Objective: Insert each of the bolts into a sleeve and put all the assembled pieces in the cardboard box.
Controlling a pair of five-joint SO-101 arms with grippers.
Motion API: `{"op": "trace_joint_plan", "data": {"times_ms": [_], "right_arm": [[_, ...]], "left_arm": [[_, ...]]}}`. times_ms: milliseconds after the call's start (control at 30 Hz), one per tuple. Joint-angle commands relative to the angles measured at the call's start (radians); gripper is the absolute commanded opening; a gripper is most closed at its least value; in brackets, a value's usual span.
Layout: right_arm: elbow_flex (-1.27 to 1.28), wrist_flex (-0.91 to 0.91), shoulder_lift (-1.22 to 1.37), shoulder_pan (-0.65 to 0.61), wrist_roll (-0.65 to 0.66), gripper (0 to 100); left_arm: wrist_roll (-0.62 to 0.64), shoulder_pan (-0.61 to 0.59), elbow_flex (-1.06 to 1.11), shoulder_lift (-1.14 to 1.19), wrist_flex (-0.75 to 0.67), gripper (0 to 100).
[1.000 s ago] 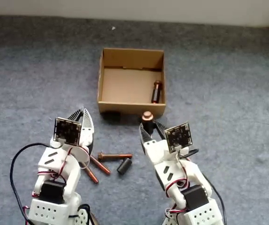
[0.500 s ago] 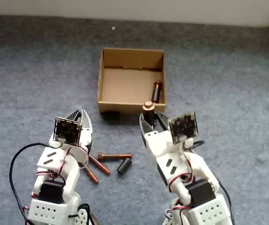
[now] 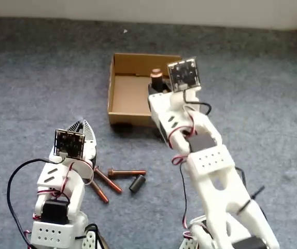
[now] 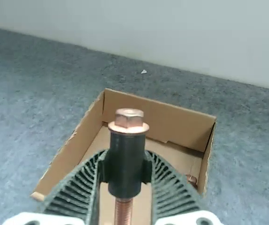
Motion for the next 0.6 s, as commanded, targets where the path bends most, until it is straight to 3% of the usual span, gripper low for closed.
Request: {"op": "trace_joint_plan", "data": {"times_ms": [0,200,400,567], "right_arm": [[-0.065,-0.173,0.107,0.038,0.011,0.5],[-0.065,-0.268,0.265,0.05,0.011,1.3],[-0.058,-0.265,0.275,0.054,0.009,15.7],[-0.065,-0.134,0.248,0.051,0.009,15.2]], "left_arm": [[-0.005,-0.008,0.019,-0.004,0.0,1],[-0.005,-0.005,0.019,-0.004,0.0,1],[-0.006,-0.007,0.019,-0.004,0.0,1],[-0.006,-0.008,0.019,-0.004,0.0,1]]}}
